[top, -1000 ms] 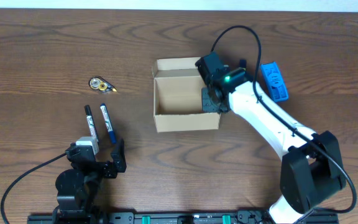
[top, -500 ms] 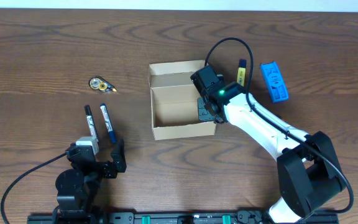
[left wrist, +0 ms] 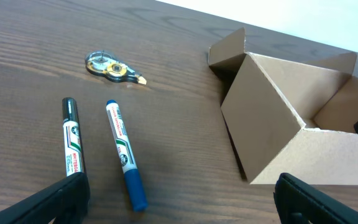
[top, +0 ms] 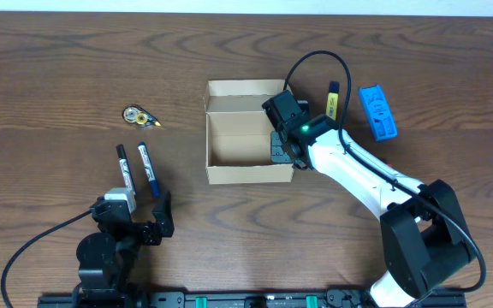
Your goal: Pack container
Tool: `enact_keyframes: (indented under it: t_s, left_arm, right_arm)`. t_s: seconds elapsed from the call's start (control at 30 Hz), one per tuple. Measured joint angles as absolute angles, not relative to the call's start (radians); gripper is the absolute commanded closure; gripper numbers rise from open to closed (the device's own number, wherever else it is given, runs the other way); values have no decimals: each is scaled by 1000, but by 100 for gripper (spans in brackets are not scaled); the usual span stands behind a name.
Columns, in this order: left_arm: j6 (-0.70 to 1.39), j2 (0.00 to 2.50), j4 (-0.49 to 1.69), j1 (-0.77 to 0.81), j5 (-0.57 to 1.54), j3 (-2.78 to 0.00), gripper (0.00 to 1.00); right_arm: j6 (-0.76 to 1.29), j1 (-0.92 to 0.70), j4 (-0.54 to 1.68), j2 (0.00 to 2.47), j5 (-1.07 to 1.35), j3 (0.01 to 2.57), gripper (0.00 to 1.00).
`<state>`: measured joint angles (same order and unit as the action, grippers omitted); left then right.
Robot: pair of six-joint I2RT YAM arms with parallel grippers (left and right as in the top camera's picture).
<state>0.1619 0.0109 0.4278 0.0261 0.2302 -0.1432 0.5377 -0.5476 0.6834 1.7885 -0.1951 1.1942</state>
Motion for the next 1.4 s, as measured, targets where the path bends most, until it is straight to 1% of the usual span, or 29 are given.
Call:
enact_keyframes:
  t_s: [0.27, 0.3, 0.33, 0.37, 0.43, 0.63, 0.67, 0.73, 0.77, 0.93, 1.07, 1.2, 1.4]
  left_arm:
    - [162, 11, 428, 26, 230, -143, 4]
    - [162, 11, 428, 26, 230, -143, 5]
    - [162, 11, 428, 26, 230, -143, 5]
    - [162, 11, 428, 26, 230, -143, 5]
    - [162, 11, 428, 26, 230, -143, 5]
    - [162, 11, 428, 26, 230, -143, 5]
    - [162, 11, 428, 26, 230, -143, 5]
    - [162, 11, 428, 26, 230, -143, 5]
    - [162, 11, 428, 26, 230, -143, 5]
    - [162, 11, 428, 26, 230, -143, 5]
    - [162, 11, 428, 26, 230, -143, 5]
    - [162, 11, 428, 26, 230, -143, 5]
    - [162, 11, 428, 26, 230, -143, 5]
  right_arm:
    - [514, -548, 667, 1789, -196, 1194, 98]
    - [513, -548, 666, 1789, -196, 1194, 91]
    - [514, -548, 666, 1789, -195, 1194, 72]
    - [513, -548, 665, 1789, -196, 1194, 58]
    - [508, -548, 665, 1789, -195, 1194, 36]
    - [501, -548, 702, 1789, -187, 1196, 27]
    - [501, -548, 716, 1789, -187, 1199, 21]
    - [505, -547, 754, 1781, -183, 1214, 4]
    - [505, -545, 771, 1771, -181, 1224, 1]
    - [455, -516, 804, 1623, -178, 1272, 1]
    - [373, -456, 813, 1466, -194, 1302, 1]
    - [275, -323, 850, 1379, -212, 1309, 1]
    - [136, -113, 855, 1400, -201, 1309, 1]
